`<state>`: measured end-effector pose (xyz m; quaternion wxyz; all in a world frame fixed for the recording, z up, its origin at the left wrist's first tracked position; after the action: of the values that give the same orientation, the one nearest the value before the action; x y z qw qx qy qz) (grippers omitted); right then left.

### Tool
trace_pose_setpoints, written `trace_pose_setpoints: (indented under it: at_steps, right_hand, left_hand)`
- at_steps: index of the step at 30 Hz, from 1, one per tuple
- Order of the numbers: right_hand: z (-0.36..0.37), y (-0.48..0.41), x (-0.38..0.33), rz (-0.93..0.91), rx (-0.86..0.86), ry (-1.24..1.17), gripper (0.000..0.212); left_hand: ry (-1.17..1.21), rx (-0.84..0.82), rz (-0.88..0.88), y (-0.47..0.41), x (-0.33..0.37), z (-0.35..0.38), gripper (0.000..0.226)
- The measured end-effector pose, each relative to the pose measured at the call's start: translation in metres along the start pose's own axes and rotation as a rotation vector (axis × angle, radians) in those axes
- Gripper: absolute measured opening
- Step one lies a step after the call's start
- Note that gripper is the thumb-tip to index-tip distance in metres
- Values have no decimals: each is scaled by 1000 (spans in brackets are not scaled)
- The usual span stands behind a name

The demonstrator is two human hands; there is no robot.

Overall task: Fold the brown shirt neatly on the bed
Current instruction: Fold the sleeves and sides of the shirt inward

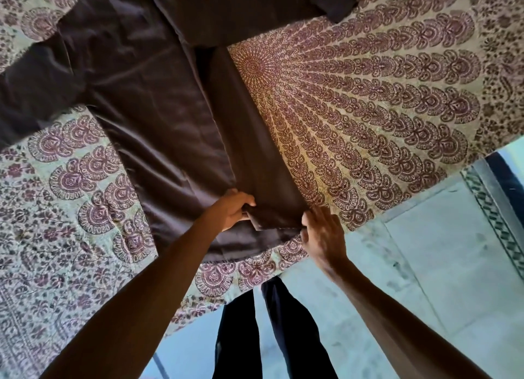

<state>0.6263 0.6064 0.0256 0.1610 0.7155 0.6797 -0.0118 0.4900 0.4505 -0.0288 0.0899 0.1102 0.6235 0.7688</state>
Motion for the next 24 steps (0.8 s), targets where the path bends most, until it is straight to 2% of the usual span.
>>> trace_pose_setpoints:
  at_steps: [5,11,16,18,22,24]
  right_hand:
    - [-9,-1,3,40,189,-127,22]
    - [-1,-2,13,123,85,-162,37]
    - [-6,7,13,215,107,-196,30]
    - [-3,16,13,265,118,-241,31]
    - [9,25,19,406,-26,-283,29]
    - [7,24,22,453,-64,-248,28]
  left_hand:
    - [49,-22,-29,-3,-7,-1,29]
    - [64,-51,-11,2,-9,2,28]
    - [31,-46,-10,8,-9,1,26]
    - [-58,-50,-12,8,-10,-1,21]
    - [-340,16,-20,5,-18,-9,15]
    - [-476,30,-65,7,-20,-11,20]
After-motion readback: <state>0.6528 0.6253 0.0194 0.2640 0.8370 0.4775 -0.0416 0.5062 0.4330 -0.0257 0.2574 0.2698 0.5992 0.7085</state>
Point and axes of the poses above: each hand's wrist, its own y-axis away from the middle knuckle, its own z-axis out of the palm, x = y × z, the point moved 5 cm from there along -y, towards the middle knuckle, and after that the axes turned 14 degrees about -z, right-handed, at the moved point
